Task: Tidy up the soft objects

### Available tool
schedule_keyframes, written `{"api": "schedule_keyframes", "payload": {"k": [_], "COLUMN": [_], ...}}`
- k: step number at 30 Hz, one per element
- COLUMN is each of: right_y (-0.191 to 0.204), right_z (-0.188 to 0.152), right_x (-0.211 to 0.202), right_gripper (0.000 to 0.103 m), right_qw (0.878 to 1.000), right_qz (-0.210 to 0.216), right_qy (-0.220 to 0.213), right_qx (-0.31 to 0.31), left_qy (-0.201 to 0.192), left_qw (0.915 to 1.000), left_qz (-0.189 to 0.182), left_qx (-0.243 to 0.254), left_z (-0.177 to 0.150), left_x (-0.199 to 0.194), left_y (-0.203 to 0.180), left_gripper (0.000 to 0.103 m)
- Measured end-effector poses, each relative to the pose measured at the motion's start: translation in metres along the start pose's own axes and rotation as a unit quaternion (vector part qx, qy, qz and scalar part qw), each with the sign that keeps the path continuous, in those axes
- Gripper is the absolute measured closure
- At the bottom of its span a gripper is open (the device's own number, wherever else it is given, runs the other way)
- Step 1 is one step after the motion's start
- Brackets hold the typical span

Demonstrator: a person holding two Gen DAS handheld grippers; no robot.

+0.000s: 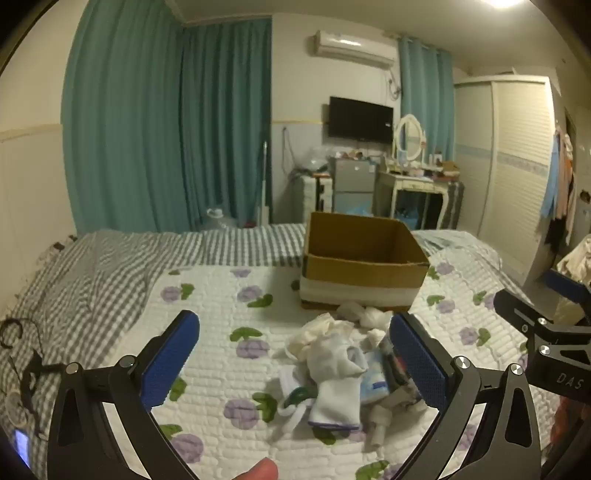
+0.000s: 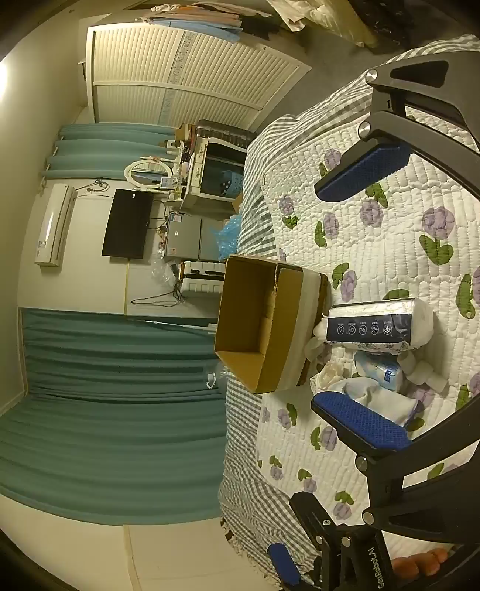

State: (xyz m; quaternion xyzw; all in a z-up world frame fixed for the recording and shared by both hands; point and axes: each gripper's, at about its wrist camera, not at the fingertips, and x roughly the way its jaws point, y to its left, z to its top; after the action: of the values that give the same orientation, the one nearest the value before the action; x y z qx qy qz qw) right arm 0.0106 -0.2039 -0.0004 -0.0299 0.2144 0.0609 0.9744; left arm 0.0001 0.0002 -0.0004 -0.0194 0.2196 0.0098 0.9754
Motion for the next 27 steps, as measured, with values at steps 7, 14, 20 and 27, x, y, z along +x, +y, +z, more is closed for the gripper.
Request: {"api": "schedule_keyframes", "payload": {"k": [7,14,20,27], "right_y": [0.001,0.002,0.002,0.003], "right_z": [-0.001,-0.003,-0.003,-0.006], "right_x": [0.0,0.004,0.008,0.009], "right_gripper": [0.0,0.0,0.0,0.0], "right_qw": [1.0,1.0,1.0,1.0], "right_qz": [0.0,0.0,0.002,0.002], "right_qy": [0.001,0.009,0.015,0.016], "right_qx": [0.002,0.0,0.002,-0.001], "left_qy": [0.005,0.003,0.001,0.0], "left_qw": [0.9999,0.9998,0.9998,0.9998], "left_qz": [0.001,0.008,0.008,0.01], "left_qx": [0.01,0.015,0.017,0.019], "left_z": [-0.001,-0.003,-0.004,-0.004], "left_x": [0.002,0.003,0.002,0.002], "left_y": [-0.001,-0.002,-0.003,-0.003], "left_gripper": [0.0,0.0,0.0,0.0]}}
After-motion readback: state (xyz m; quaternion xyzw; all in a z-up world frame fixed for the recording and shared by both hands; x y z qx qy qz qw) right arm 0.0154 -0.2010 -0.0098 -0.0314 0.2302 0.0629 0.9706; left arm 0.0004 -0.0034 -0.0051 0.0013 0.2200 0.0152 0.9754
